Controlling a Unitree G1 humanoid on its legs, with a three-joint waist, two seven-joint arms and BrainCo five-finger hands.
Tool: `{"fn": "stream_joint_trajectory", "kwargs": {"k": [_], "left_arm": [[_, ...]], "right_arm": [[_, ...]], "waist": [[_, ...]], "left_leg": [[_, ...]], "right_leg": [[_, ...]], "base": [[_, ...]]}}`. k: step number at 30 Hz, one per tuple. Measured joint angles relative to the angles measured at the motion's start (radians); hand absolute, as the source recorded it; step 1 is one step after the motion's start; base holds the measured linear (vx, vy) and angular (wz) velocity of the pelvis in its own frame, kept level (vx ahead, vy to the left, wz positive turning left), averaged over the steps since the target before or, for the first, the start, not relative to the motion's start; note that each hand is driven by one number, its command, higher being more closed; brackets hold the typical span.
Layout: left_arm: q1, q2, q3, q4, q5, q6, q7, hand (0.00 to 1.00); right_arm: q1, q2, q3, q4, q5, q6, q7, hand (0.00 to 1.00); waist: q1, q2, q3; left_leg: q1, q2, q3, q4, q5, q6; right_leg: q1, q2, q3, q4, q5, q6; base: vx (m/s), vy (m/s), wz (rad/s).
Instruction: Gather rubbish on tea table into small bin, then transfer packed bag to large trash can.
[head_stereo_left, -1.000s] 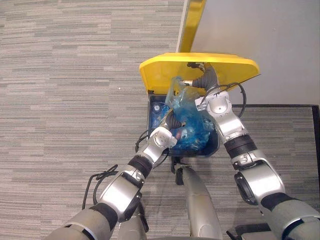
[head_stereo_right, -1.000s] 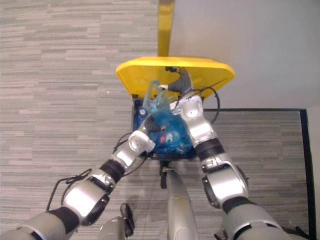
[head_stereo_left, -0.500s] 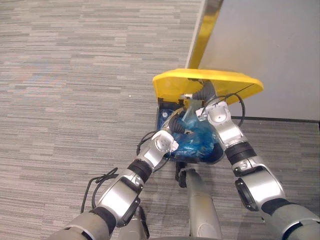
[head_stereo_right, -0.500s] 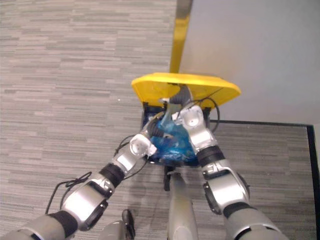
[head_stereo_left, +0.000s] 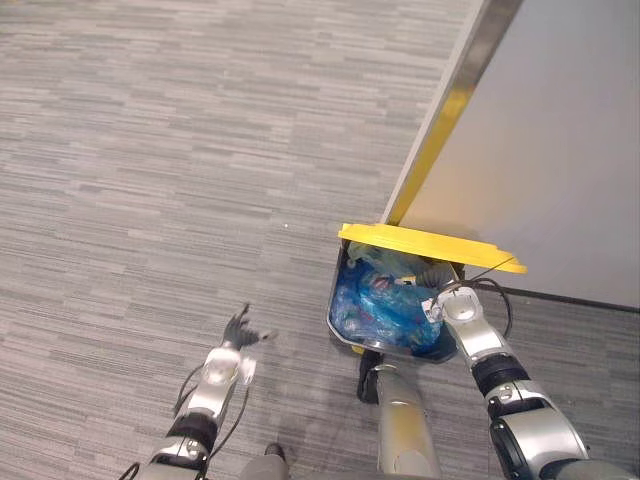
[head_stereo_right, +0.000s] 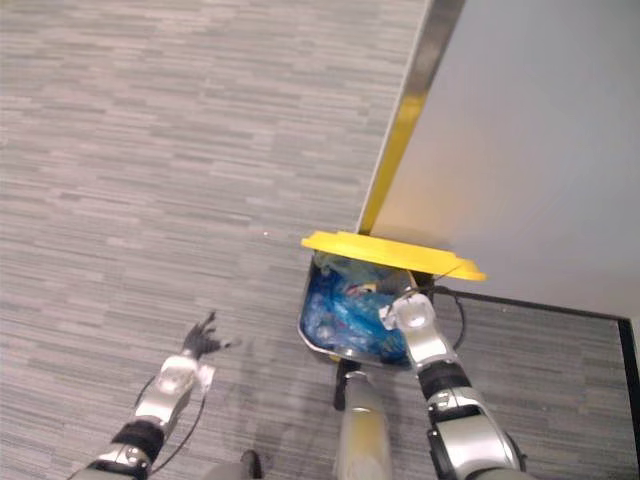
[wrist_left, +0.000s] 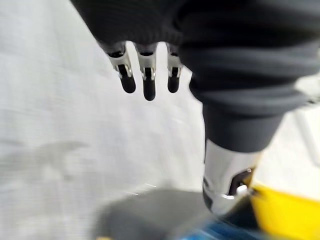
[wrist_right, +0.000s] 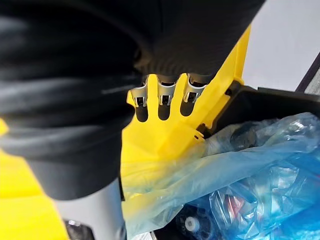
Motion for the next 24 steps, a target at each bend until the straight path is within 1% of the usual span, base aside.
{"fn": "stream_joint_trajectory", "kwargs": {"k": [2,4,5,6,7,8,9,10,11,12,13,14,15,16,17,18,19,20,21,22,23,24], "left_arm": [[0.062,-0.004,0.007,0.058,0.013,0.013,-0.009,0.00],[0.093,-0.011,0.016,0.071,0.022,0.014,-0.011,0.00],[0.120,-0.018,0.027,0.073,0.029,0.018,-0.015,0.00],[0.124,-0.021,0.029,0.080,0.032,0.018,-0.015,0.00],[0.135,-0.031,0.028,0.094,0.037,0.021,-0.016,0.00],[0.144,-0.039,0.031,0.091,0.039,0.021,-0.016,0.00],[0.151,-0.045,0.035,0.091,0.039,0.022,-0.017,0.00],[0.162,-0.053,0.045,0.091,0.039,0.022,-0.017,0.00],[0.166,-0.062,0.063,0.092,0.038,0.024,-0.018,0.00],[0.164,-0.066,0.069,0.091,0.036,0.031,-0.016,0.00],[0.164,-0.067,0.068,0.091,0.033,0.032,-0.016,0.00],[0.166,-0.070,0.067,0.089,0.028,0.033,-0.015,0.00],[0.166,-0.079,0.068,0.088,0.022,0.035,-0.014,0.00],[0.166,-0.084,0.068,0.088,0.020,0.038,-0.015,0.00],[0.158,-0.090,0.076,0.089,0.015,0.042,-0.015,0.00],[0.158,-0.103,0.080,0.090,0.011,0.045,-0.015,0.00],[0.159,-0.132,0.079,0.093,0.013,0.051,-0.016,0.00],[0.158,-0.138,0.080,0.093,0.011,0.051,-0.015,0.00],[0.156,-0.147,0.080,0.090,0.011,0.051,-0.015,0.00],[0.157,-0.151,0.080,0.091,0.011,0.051,-0.015,0.00],[0.157,-0.151,0.080,0.091,0.011,0.051,-0.014,0.00],[0.158,-0.157,0.079,0.092,0.009,0.052,-0.012,0.00]], "right_arm": [[0.036,0.004,0.004,0.003,-0.001,-0.001,0.013,0.00],[0.053,0.010,0.009,0.009,-0.003,-0.005,0.018,0.00],[0.060,0.025,0.017,0.034,-0.006,-0.011,0.019,0.00],[0.069,0.029,0.021,0.037,-0.007,-0.012,0.019,0.00],[0.114,0.035,0.033,0.041,-0.009,-0.015,0.024,0.00],[0.157,0.047,0.050,0.046,-0.010,-0.015,0.030,0.00],[0.185,0.066,0.058,0.047,-0.010,-0.015,0.031,0.00],[0.196,0.075,0.061,0.049,-0.010,-0.017,0.033,0.00],[0.242,0.098,0.059,0.075,-0.010,-0.023,0.033,0.00],[0.308,0.116,0.053,0.141,-0.011,-0.024,0.034,0.00],[0.335,0.125,0.040,0.177,-0.013,-0.024,0.035,0.00],[0.376,0.149,-0.001,0.254,-0.019,-0.021,0.032,0.00],[0.404,0.170,-0.062,0.298,-0.022,-0.025,0.019,0.00],[0.409,0.175,-0.077,0.322,-0.025,-0.023,0.019,0.00],[0.419,0.184,-0.127,0.372,-0.027,-0.021,0.017,0.00],[0.425,0.187,-0.152,0.392,-0.027,-0.018,0.015,0.00],[0.438,0.186,-0.185,0.397,-0.027,-0.009,0.005,0.00],[0.449,0.186,-0.198,0.399,-0.027,-0.007,0.000,0.00],[0.459,0.186,-0.216,0.414,-0.027,-0.002,-0.008,0.00],[0.457,0.189,-0.231,0.428,-0.026,0.002,-0.015,0.00],[0.456,0.193,-0.236,0.430,-0.026,0.003,-0.017,0.00],[0.452,0.192,-0.247,0.431,-0.019,0.004,-0.021,0.00]], "waist": [[0.002,-0.007,-0.003],[0.003,-0.020,-0.008],[0.006,-0.034,-0.004],[0.009,-0.038,-0.001],[0.011,-0.047,0.002],[0.019,-0.069,0.006],[0.022,-0.075,0.013],[0.033,-0.063,0.010],[0.021,-0.066,0.022],[0.011,-0.073,0.013],[0.012,-0.071,0.012],[0.014,-0.067,0.009],[0.013,-0.063,-0.005],[0.012,-0.063,-0.009],[0.013,-0.072,-0.017],[0.014,-0.062,-0.022],[0.012,-0.036,-0.042],[0.012,-0.032,-0.052],[0.018,-0.022,-0.062],[0.027,-0.021,-0.082],[0.029,-0.025,-0.088],[0.030,-0.014,-0.092]], "left_leg": [[0.074,-0.016,0.005,-0.017,0.003,0.006],[0.108,-0.039,0.019,-0.039,0.013,0.022],[0.139,-0.064,0.044,-0.056,0.020,0.036],[0.145,-0.071,0.055,-0.057,0.022,0.045],[0.146,-0.088,0.070,-0.048,0.020,0.069],[0.146,-0.115,0.087,-0.029,0.018,0.090],[0.137,-0.119,0.108,-0.008,0.026,0.115],[0.126,-0.105,0.132,-0.008,0.022,0.132],[0.118,-0.109,0.157,-0.002,0.030,0.147],[0.107,-0.102,0.164,-0.004,0.045,0.154],[0.105,-0.095,0.167,-0.008,0.053,0.153],[0.088,-0.086,0.171,-0.018,0.073,0.153],[0.047,-0.078,0.176,-0.014,0.095,0.151],[0.028,-0.077,0.178,-0.016,0.105,0.151],[-0.006,-0.080,0.180,-0.018,0.125,0.142],[-0.019,-0.074,0.181,-0.025,0.141,0.141],[-0.027,-0.062,0.181,-0.055,0.172,0.139],[-0.031,-0.059,0.181,-0.065,0.183,0.137],[-0.037,-0.053,0.190,-0.080,0.196,0.132],[-0.061,-0.051,0.205,-0.090,0.201,0.123],[-0.072,-0.055,0.214,-0.089,0.206,0.122],[-0.089,-0.051,0.222,-0.090,0.214,0.121]], "right_leg": [[0.057,-0.003,0.015,-0.006,0.002,-0.001],[0.068,-0.007,0.038,-0.003,0.008,0.008],[0.076,-0.009,0.058,-0.020,0.033,0.017],[0.081,-0.008,0.064,-0.032,0.047,0.025],[0.095,-0.008,0.066,-0.072,0.096,0.048],[0.094,-0.020,0.028,-0.101,0.166,0.071],[0.102,-0.007,0.020,-0.169,0.248,0.139],[0.103,0.011,0.022,-0.198,0.298,0.158],[0.081,-0.006,0.012,-0.050,0.230,0.056],[0.084,-0.011,0.022,0.158,0.122,-0.001],[0.093,-0.007,0.028,0.234,0.085,-0.011],[0.126,-0.001,0.042,0.348,0.038,-0.007],[0.165,0.011,0.078,0.383,0.019,0.004],[0.184,0.013,0.096,0.376,0.023,0.009],[0.240,0.026,0.113,0.279,-0.017,0.056],[0.251,0.041,0.107,0.224,-0.028,0.054],[0.294,0.071,0.102,0.103,-0.045,0.041],[0.311,0.080,0.097,0.053,-0.051,0.033],[0.341,0.102,0.101,-0.043,-0.056,0.026],[0.356,0.119,0.120,-0.137,-0.063,0.014],[0.363,0.122,0.130,-0.183,-0.068,0.004],[0.368,0.139,0.141,-0.254,-0.040,-0.014]], "base": [[-0.06,0.099,-0.17],[-0.09,0.078,-0.35],[-0.14,0.095,-0.52],[-0.22,0.123,-0.61],[-0.26,0.102,-0.67],[-0.29,0.099,-0.98],[-0.35,0.084,-1.05],[-0.30,0.080,-0.95],[-0.36,0.087,-0.60],[-0.24,0.055,-0.36],[-0.25,0.010,-0.16],[-0.17,-0.042,-0.17],[-0.14,-0.052,-0.15],[-0.10,-0.076,-0.17],[-0.07,-0.078,-0.18],[-0.11,-0.127,-0.20],[-0.09,-0.108,-0.13],[-0.10,-0.124,-0.20],[-0.11,-0.100,-0.36],[-0.13,-0.098,-0.43],[-0.18,-0.089,-0.46],[-0.22,-0.071,-0.34]]}}
